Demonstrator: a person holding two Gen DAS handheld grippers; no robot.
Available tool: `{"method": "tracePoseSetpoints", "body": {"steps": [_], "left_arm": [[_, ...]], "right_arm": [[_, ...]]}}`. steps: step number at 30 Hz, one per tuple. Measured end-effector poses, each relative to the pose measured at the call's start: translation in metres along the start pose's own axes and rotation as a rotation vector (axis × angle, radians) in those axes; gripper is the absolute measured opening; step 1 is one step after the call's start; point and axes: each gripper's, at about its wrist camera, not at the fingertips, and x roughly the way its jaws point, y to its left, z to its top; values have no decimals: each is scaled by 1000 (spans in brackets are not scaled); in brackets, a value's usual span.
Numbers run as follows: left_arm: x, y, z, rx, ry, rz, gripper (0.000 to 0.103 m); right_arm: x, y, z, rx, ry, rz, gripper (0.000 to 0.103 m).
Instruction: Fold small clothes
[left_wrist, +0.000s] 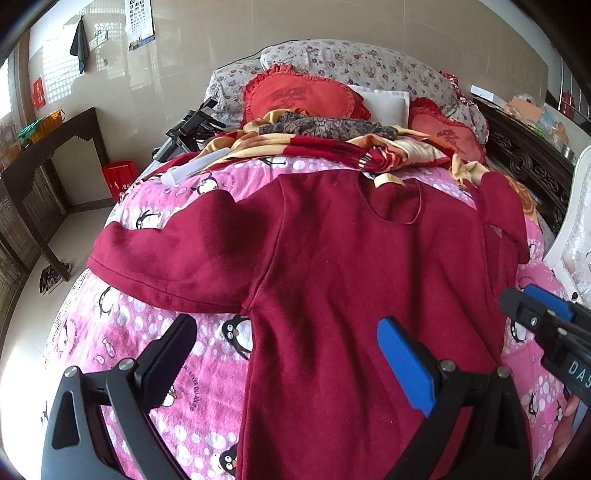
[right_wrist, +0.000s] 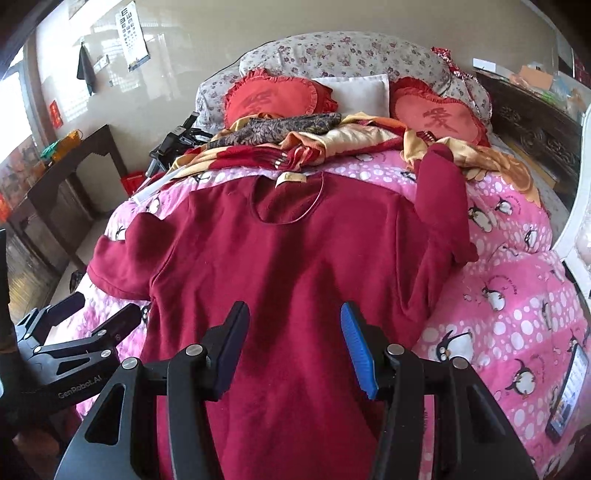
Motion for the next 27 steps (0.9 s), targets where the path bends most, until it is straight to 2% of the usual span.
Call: {"method": "tracePoseSetpoints", "body": {"steps": [15, 27], "left_arm": [[13, -8, -4, -22, 29, -43, 100], [13, -13, -6, -23, 23, -64, 100]], "right_arm": [[19, -6, -8, 10, 7, -47, 30], [29, -11, -12, 32, 26, -60, 30]]}}
